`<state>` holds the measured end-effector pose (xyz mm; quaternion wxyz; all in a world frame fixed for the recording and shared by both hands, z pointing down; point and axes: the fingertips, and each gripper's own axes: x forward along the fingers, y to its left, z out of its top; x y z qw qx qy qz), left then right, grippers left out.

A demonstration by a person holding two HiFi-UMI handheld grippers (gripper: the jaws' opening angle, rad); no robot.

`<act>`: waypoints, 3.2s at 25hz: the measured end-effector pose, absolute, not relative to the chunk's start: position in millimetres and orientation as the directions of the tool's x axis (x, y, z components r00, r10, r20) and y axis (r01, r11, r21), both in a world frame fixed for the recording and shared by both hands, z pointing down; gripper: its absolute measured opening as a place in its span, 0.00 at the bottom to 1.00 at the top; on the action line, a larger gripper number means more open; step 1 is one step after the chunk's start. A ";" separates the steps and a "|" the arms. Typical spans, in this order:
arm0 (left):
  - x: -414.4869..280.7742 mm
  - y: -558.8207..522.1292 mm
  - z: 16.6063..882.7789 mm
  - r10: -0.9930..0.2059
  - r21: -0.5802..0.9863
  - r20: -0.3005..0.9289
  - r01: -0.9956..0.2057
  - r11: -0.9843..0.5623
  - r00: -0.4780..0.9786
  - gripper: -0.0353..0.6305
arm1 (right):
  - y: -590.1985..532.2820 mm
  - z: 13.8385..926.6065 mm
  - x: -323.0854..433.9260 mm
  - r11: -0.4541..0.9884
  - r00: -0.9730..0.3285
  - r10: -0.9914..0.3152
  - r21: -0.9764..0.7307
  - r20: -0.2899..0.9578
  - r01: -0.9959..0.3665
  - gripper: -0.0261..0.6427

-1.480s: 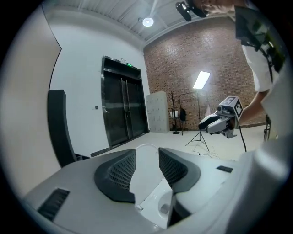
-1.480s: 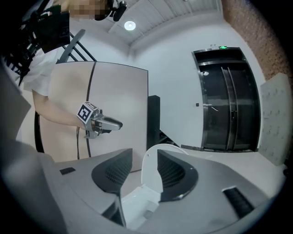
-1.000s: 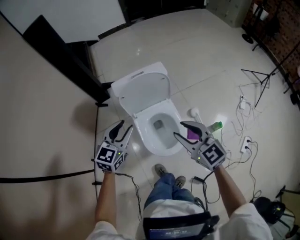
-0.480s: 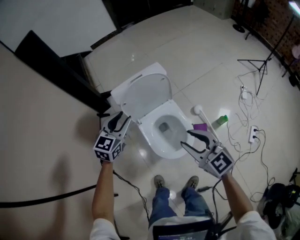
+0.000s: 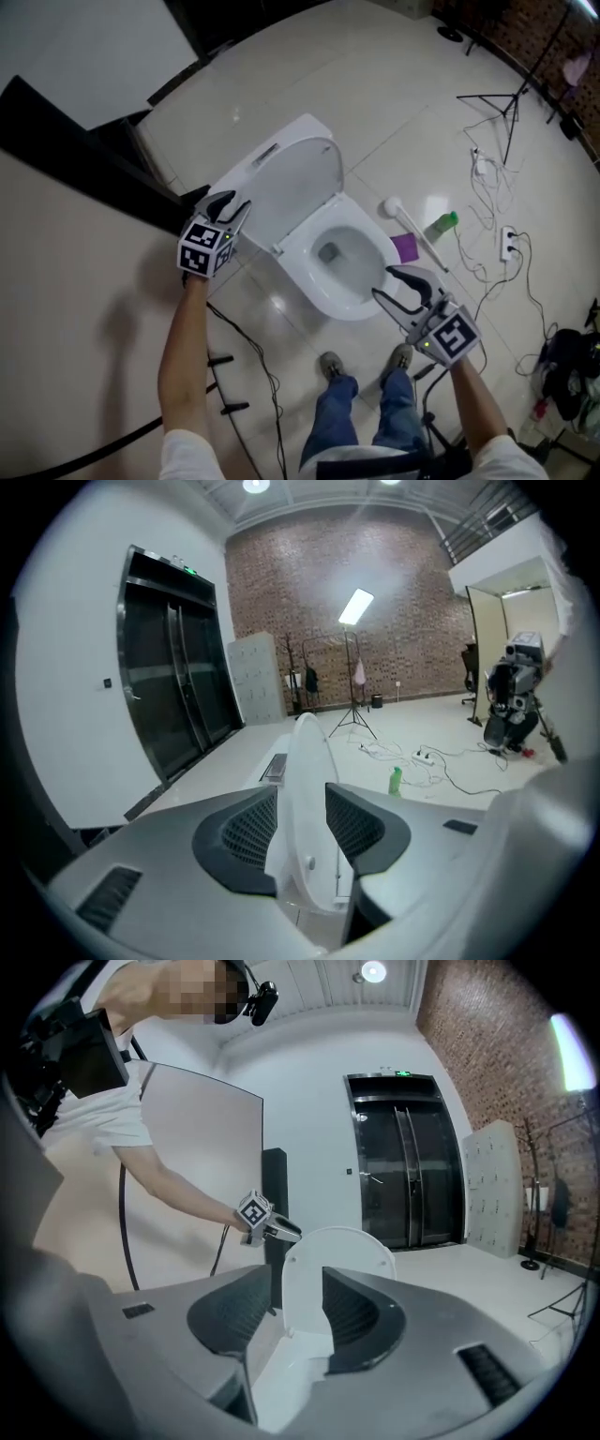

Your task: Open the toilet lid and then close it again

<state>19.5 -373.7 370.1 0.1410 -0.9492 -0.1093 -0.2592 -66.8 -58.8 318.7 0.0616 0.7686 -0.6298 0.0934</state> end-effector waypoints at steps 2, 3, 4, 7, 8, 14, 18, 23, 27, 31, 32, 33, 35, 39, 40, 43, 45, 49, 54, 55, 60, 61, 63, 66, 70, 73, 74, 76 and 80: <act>30.2 -378.3 380.1 0.139 -0.219 0.545 0.301 -0.928 0.827 0.28 | -59.3 325.9 -68.7 -0.211 0.199 -0.951 -0.027 0.235 -0.977 0.29; 34.2 -380.6 384.0 0.135 -0.218 0.550 0.298 -0.929 0.824 0.28 | -57.4 329.0 -70.2 -0.219 0.204 -0.949 -0.036 0.239 -0.975 0.29; 36.8 -382.9 387.6 0.131 -0.211 0.555 0.291 -0.933 0.822 0.28 | -54.7 331.6 -72.1 -0.226 0.209 -0.948 -0.045 0.242 -0.973 0.29; 37.9 -384.4 397.6 0.161 -0.133 0.577 0.287 -0.949 0.800 0.28 | -44.1 338.2 -77.3 -0.239 0.217 -0.942 -0.059 0.258 -0.969 0.29; 36.2 -382.8 398.9 0.184 -0.094 0.581 0.290 -0.952 0.793 0.21 | -40.2 340.2 -78.0 -0.240 0.217 -0.940 -0.058 0.264 -0.969 0.29; 16.3 -343.5 391.1 0.247 -0.104 0.630 0.395 -0.913 0.736 0.10 | -13.4 335.5 -72.1 -0.246 0.223 -0.941 -0.065 0.254 -0.967 0.29; -16.1 -288.4 397.1 0.229 -0.190 0.646 0.444 -0.876 0.729 0.10 | 4.9 339.2 -69.0 -0.244 0.219 -0.944 -0.076 0.248 -0.967 0.29; -72.8 -189.5 437.2 0.157 -0.356 0.667 0.496 -0.792 0.728 0.12 | 37.2 363.1 -68.0 -0.235 0.199 -0.944 -0.112 0.263 -0.966 0.29; -115.8 -121.4 506.2 0.073 -0.476 0.707 0.549 -0.688 0.704 0.13 | 60.0 396.5 -71.9 -0.197 0.152 -0.943 -0.129 0.297 -0.972 0.29; -141.0 -83.0 570.9 0.030 -0.515 0.732 0.581 -0.630 0.681 0.14 | 81.5 447.0 -77.5 -0.167 0.103 -0.930 -0.155 0.353 -0.974 0.29; -144.6 -75.2 584.7 0.026 -0.518 0.738 0.591 -0.618 0.674 0.14 | 86.3 460.1 -78.0 -0.166 0.097 -0.927 -0.166 0.362 -0.972 0.29; -147.7 -68.4 597.9 0.024 -0.518 0.747 0.604 -0.606 0.665 0.14 | 89.7 472.2 -78.3 -0.165 0.091 -0.925 -0.174 0.368 -0.971 0.29; -152.8 -58.1 623.0 0.025 -0.508 0.769 0.635 -0.581 0.639 0.15 | 92.3 492.2 -79.4 -0.161 0.082 -0.925 -0.188 0.371 -0.969 0.29; -160.6 -46.1 670.1 0.030 -0.459 0.824 0.697 -0.550 0.566 0.17 | 90.4 517.7 -89.5 -0.144 0.058 -0.925 -0.206 0.377 -0.968 0.29; -162.0 -44.1 681.2 0.028 -0.436 0.841 0.708 -0.556 0.540 0.19 | 90.0 522.0 -93.8 -0.135 0.049 -0.924 -0.205 0.380 -0.969 0.29; -166.1 -39.4 714.4 0.034 -0.339 0.896 0.730 -0.594 0.443 0.22 | 90.2 533.8 -107.6 -0.106 0.020 -0.917 -0.194 0.399 -0.975 0.29; -167.2 -38.3 733.3 0.065 -0.258 0.922 0.729 -0.634 0.382 0.23 | 92.5 540.0 -114.9 -0.088 0.002 -0.908 -0.186 0.419 -0.979 0.29; -168.3 -39.2 758.8 0.130 -0.103 0.954 0.705 -0.702 0.270 0.23 | 98.0 548.2 -122.7 -0.084 -0.012 -0.898 -0.199 0.440 -0.976 0.29; -166.1 -36.6 761.3 0.224 -0.001 0.944 0.680 -0.733 0.244 0.23 | 102.7 553.9 -120.0 -0.109 0.007 -0.894 -0.203 0.447 -0.973 0.29; -165.9 -35.6 757.6 0.238 0.005 0.937 0.670 -0.742 0.256 0.23 | 101.4 552.1 -118.9 -0.110 0.009 -0.893 -0.199 0.450 -0.974 0.29; -160.1 -15.5 683.8 0.343 0.053 0.814 0.527 -0.848 0.469 0.23 | 97.0 525.8 -111.8 -0.114 0.032 -0.898 -0.160 0.440 -0.980 0.29; -159.5 -11.1 656.5 0.368 0.080 0.765 0.488 -0.869 0.529 0.23 | 96.9 517.8 -111.9 -0.114 0.035 -0.895 -0.152 0.444 -0.982 0.29; -157.4 -12.6 592.6 0.393 0.143 0.657 0.405 -0.903 0.643 0.23 | 91.7 495.8 -112.8 -0.113 0.038 -0.892 -0.141 0.450 -0.984 0.29; -143.6 -28.5 491.4 0.397 0.186 0.504 0.353 -0.917 0.767 0.23 | 78.3 444.6 -106.1 -0.105 0.059 -0.900 -0.084 0.431 -0.991 0.29; -136.5 -39.6 357.1 0.408 0.111 0.339 0.395 -0.912 0.847 0.23 | 74.2 350.6 -98.2 -0.140 0.129 -0.925 -0.006 0.356 -0.990 0.29; -146.5 -51.8 263.4 0.398 0.161 0.200 0.371 -0.915 0.895 0.23 | 76.7 286.3 -95.9 -0.201 0.199 -0.934 0.024 0.296 -0.979 0.29; -149.1 -56.4 234.2 0.390 0.181 0.138 0.364 -0.914 0.910 0.23 | 78.2 267.0 -93.2 -0.222 0.223 -0.934 0.036 0.277 -0.974 0.29; -154.1 -63.2 187.3 0.375 0.185 0.050 0.360 -0.914 0.926 0.23 | 81.6 232.2 -87.6 -0.256 0.264 -0.935 0.064 0.237 -0.964 0.29; -169.1 -64.7 137.6 0.393 0.130 -0.002 0.390 -0.912 0.920 0.23 | 89.4 190.0 -95.5 -0.310 0.319 -0.930 0.076 0.182 -0.948 0.29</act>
